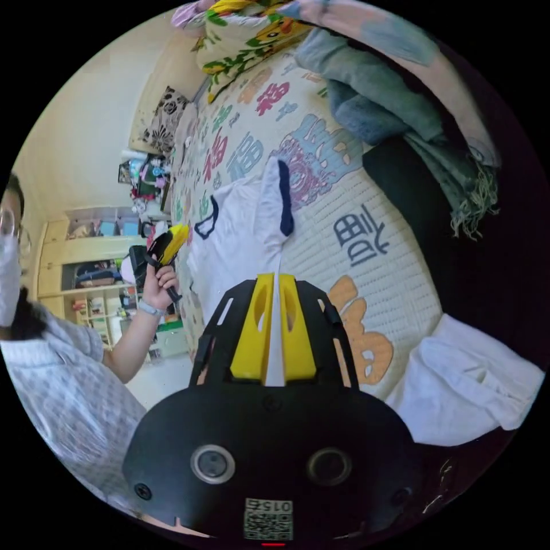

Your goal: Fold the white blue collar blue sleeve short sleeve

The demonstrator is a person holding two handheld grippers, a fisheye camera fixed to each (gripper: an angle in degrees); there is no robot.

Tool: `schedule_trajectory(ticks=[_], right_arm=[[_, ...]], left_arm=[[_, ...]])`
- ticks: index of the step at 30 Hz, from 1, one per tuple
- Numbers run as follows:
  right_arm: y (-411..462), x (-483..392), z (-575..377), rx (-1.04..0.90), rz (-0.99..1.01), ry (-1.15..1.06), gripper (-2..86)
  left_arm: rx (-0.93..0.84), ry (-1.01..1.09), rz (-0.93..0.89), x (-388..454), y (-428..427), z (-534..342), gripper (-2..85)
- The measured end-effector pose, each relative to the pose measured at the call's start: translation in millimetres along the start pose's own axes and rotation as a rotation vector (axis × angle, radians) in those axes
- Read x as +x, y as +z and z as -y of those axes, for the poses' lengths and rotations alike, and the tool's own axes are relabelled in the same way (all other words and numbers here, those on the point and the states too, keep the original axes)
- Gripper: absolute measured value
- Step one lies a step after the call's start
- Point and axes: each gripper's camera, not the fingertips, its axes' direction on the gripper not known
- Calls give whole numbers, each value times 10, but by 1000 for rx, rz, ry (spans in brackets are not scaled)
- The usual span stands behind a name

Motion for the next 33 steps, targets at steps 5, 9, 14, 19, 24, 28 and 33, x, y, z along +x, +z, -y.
schedule_trajectory(ticks=[5,9,14,19,24,28,33], right_arm=[[247,-636,-515,-143,-273,-226,-1],[503,-721,-579,-199,-343,-210,4],[292,-568,-207,14,-229,-66,46],[282,-232,126,103,-156,46,69],[513,-142,258,59,-82,56,74],[725,-167,263,24,-132,61,43],[881,-304,263,38,-193,13,11]], left_arm=[[-209,-187,476,-329,-730,-1187,38],[-426,-238,564,-521,-754,-1752,39],[-341,159,450,-171,-369,-971,79],[-338,540,300,439,733,300,93],[-562,711,322,892,1865,692,99],[-727,730,420,943,2460,641,85],[-777,685,438,916,2448,504,11]])
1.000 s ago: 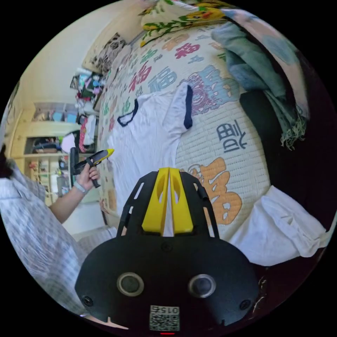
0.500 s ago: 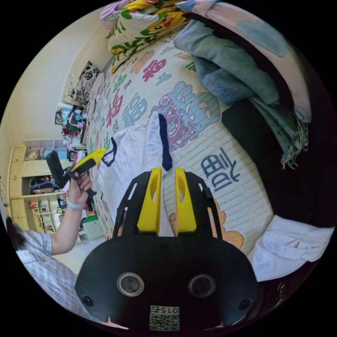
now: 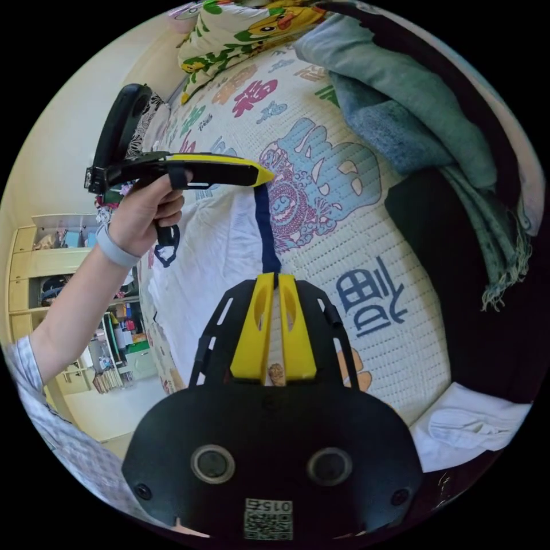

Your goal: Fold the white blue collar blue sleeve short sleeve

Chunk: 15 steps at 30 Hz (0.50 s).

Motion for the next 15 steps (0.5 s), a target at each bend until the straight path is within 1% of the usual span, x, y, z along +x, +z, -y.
schedule_trajectory(ticks=[2,4,5,7,8,10,12,13,15], right_arm=[[-3,-98,-41,32,-15,-22,7],[-53,-205,-103,72,0,-48,5],[-90,-309,-152,86,7,-75,5],[-136,-542,-243,97,-6,-151,4],[-133,-721,-307,98,-19,-208,4],[-46,-981,-389,90,-29,-286,5],[165,-1204,-431,48,-22,-342,5],[370,-1328,-448,10,-17,-374,6],[735,-1468,-461,-69,-18,-389,9]], left_arm=[[56,-7,-56,13,-116,-124,3],[191,-6,-72,53,-390,-406,-2],[228,-10,-74,60,-471,-503,-2],[379,-58,-95,52,-801,-1003,-3],[408,-78,-103,42,-874,-1146,-3],[500,-172,-119,9,-1117,-1782,-2],[531,-248,-102,14,-1210,-2278,1],[527,-306,-61,47,-1213,-2580,4],[486,-354,12,147,-1129,-2936,14]])
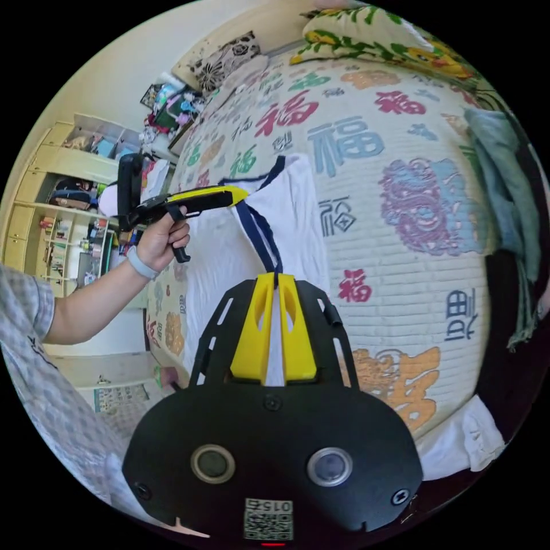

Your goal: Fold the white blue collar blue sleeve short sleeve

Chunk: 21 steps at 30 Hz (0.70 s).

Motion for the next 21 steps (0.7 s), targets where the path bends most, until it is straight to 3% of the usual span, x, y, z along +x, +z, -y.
schedule_trajectory(ticks=[5,8,12,16,21], right_arm=[[901,-184,24,-241,11,1,27],[954,-275,63,-202,21,-31,15],[1189,-359,289,-189,0,-73,5],[1761,-424,496,-297,-60,-94,-1],[2158,-456,370,-402,-12,-79,2]], left_arm=[[-130,-119,62,-84,-43,-600,71],[-46,-156,65,2,-322,-701,72],[13,-94,33,287,-442,-589,64],[-74,-45,-29,422,-328,-457,11],[-139,32,39,492,-504,-696,19]])
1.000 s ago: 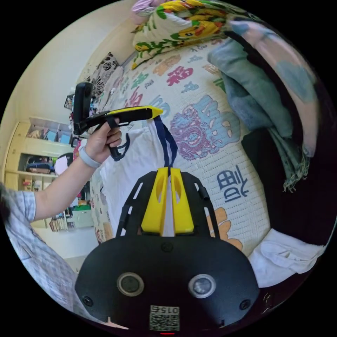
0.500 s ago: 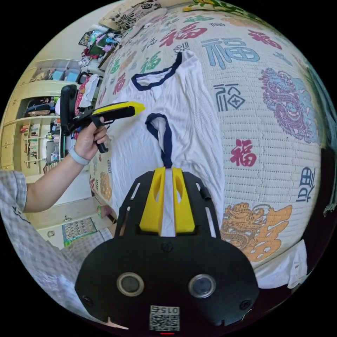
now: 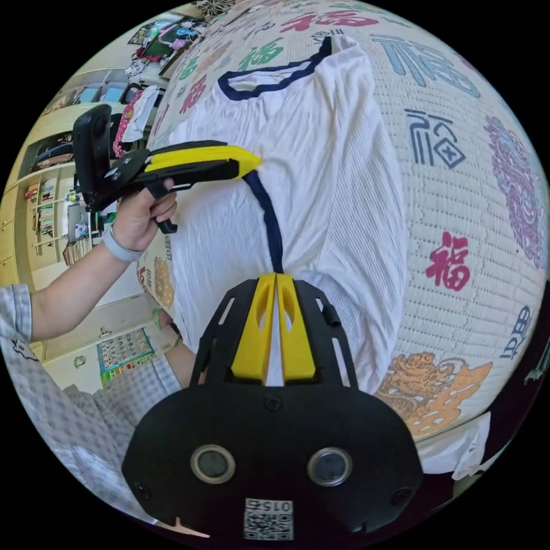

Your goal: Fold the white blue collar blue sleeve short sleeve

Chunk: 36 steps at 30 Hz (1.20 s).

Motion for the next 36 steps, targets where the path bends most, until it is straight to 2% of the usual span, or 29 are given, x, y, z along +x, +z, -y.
schedule_trajectory(ticks=[2,5,8,10,13,16,20,24,26,33,36], right_arm=[[-24,-63,49,-2,-27,15,9],[-189,-255,255,42,-56,-16,20],[-312,-602,708,89,-37,-129,44],[-272,-843,1095,79,2,-220,56],[-60,-1227,1848,34,68,-318,73],[255,-1684,2598,-20,99,-390,81],[829,-2192,3402,-106,107,-412,82],[1476,-2335,3794,-271,-147,-399,52],[1559,-2335,3852,-254,-231,-391,14],[1402,-2196,3844,-208,-152,-426,-3],[1141,-2094,3779,-135,-7,-431,-4]], left_arm=[[19,-53,-20,-26,-222,-90,37],[178,-239,-56,-148,-772,-419,54],[331,-563,-24,-399,-1315,-1041,62],[433,-865,38,-611,-1646,-1687,75],[506,-1078,29,-834,-1792,-2270,100],[579,-1104,-65,-970,-1784,-2424,103],[525,-1063,-58,-990,-1770,-2278,77],[548,-1069,-56,-895,-1788,-2358,26],[557,-1066,-88,-854,-1811,-2421,4],[557,-996,-41,-518,-2018,-2492,-8],[563,-956,14,-271,-2179,-2478,-8]])
